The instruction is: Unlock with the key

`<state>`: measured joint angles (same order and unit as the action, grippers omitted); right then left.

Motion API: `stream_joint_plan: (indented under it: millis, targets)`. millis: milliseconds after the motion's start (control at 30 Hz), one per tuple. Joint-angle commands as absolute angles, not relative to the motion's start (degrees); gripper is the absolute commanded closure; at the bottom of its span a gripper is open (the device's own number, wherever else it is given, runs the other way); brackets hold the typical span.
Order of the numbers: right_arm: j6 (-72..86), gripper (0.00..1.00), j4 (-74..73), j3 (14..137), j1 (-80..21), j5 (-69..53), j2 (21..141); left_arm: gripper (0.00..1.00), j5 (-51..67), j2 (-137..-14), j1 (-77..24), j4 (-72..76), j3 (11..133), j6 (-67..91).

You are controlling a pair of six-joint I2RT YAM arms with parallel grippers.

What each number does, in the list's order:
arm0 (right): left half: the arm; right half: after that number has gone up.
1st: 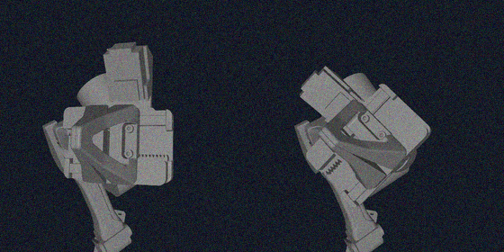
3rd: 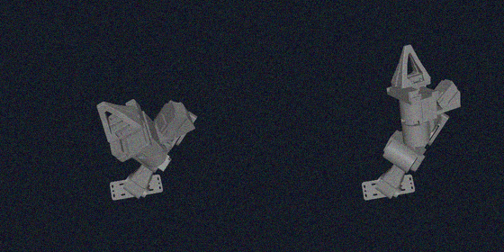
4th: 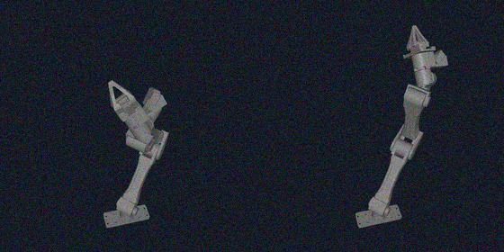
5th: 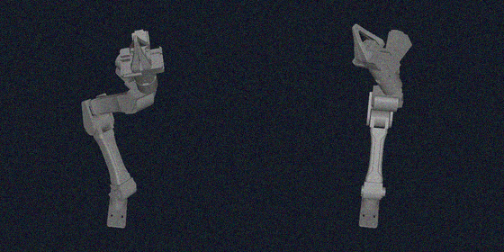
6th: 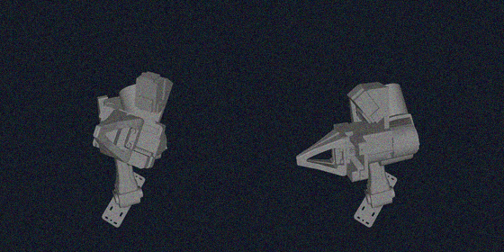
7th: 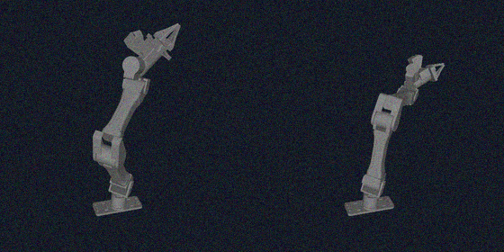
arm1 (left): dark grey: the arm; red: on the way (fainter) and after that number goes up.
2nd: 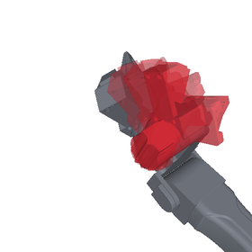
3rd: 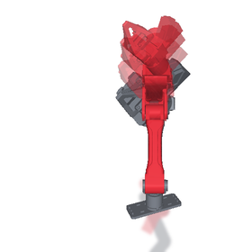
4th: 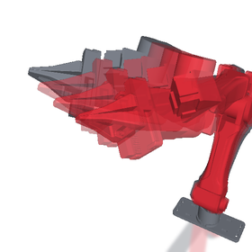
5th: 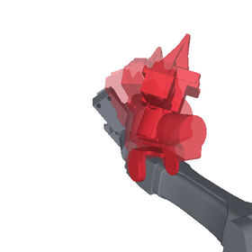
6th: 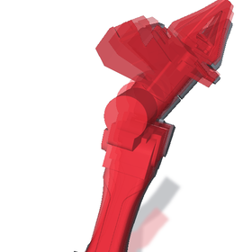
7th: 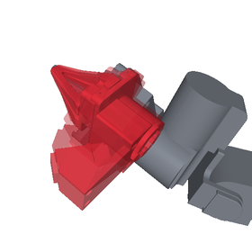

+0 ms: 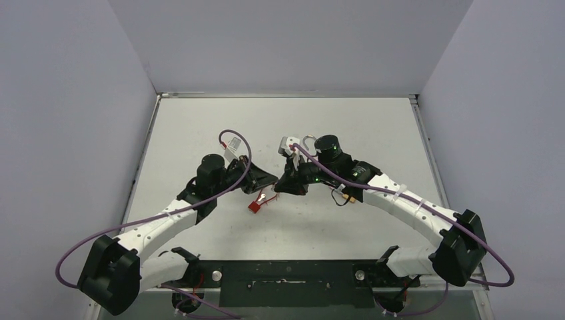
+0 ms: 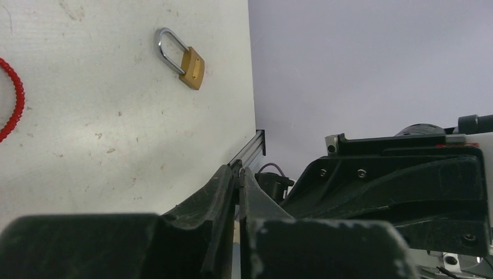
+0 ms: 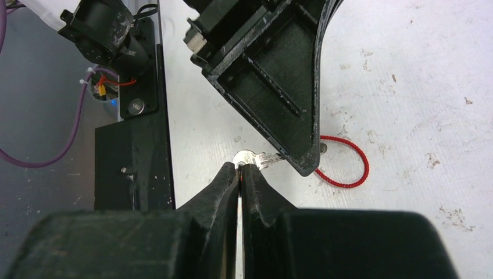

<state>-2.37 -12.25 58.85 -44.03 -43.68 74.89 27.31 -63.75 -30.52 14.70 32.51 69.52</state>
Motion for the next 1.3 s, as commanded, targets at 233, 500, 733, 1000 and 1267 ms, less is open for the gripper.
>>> stream_joint_plan:
  millis: [233,500,733,1000,1267]
  targets:
    - [2.6,0.72,-8.6,60.3,-43.8,-43.7,73.9,1.00,25.9,-59.6,-30.1,25.5,34.8,63.0]
    - [22.9,0.27,17.1,49.5,-42.6,-34.4,63.1,1.00,21.0,-52.7,-30.1,25.9,35.7,48.6]
    - [35.7,0.24,35.4,44.7,-42.9,-28.8,62.1,1.00,23.6,-50.0,-30.1,35.2,35.9,47.7]
    - [40.3,0.39,41.0,46.7,-44.2,-30.7,66.3,1.00,23.6,-48.7,-30.2,43.7,35.8,57.0]
    - [41.1,0.51,41.7,48.4,-46.1,-33.0,68.5,1.00,23.4,-48.3,-30.2,47.8,35.4,61.0]
